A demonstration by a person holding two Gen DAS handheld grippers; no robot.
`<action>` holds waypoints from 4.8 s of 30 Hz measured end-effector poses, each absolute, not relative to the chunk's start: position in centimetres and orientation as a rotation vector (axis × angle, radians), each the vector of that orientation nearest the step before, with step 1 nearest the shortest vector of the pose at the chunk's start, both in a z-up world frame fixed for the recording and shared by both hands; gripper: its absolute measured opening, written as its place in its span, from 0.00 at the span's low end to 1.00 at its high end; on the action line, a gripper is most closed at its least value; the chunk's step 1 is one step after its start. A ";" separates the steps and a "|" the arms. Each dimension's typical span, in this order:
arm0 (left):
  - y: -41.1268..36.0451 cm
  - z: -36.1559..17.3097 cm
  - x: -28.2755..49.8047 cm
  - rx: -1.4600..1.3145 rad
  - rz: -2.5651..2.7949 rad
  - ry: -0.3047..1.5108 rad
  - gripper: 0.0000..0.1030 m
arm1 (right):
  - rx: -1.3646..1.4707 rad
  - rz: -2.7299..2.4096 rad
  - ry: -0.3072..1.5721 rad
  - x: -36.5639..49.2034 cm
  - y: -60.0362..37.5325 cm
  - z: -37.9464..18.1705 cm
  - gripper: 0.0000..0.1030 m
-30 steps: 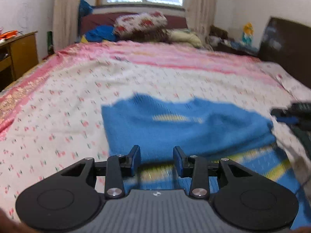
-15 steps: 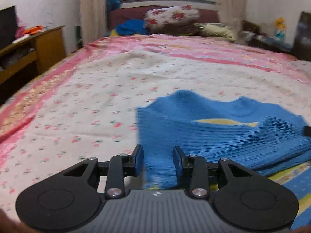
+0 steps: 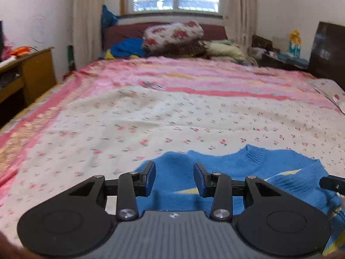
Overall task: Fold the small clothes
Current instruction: 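Move both open grippers along the sweater to its ribbed hem, then close both grippers on the sweater hem, then lift the hem with both grippers and fold it toward the collar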
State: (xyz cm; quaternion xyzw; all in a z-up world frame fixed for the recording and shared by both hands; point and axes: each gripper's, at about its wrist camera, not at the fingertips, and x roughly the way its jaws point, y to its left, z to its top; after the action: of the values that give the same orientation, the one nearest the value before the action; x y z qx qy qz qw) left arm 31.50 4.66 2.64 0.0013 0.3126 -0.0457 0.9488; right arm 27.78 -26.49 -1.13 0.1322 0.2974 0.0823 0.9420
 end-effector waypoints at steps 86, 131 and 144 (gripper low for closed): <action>9.6 3.0 3.6 -0.158 -0.209 0.958 0.12 | 0.579 0.314 0.978 5.5 -31.8 -1.0 0.07; 15.2 0.8 30.2 -0.750 -0.137 0.695 0.11 | 1.055 0.202 0.703 31.7 -33.9 -1.6 0.11; 15.7 0.9 29.3 -0.769 0.010 0.608 0.12 | 0.969 0.298 0.605 32.0 -33.5 -2.1 0.52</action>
State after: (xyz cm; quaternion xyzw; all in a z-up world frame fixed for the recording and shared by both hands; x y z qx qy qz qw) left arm 29.35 15.70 0.89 -0.3694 0.2919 0.0047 0.8822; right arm 31.98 -33.53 -2.10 0.4568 0.2853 0.1405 0.8308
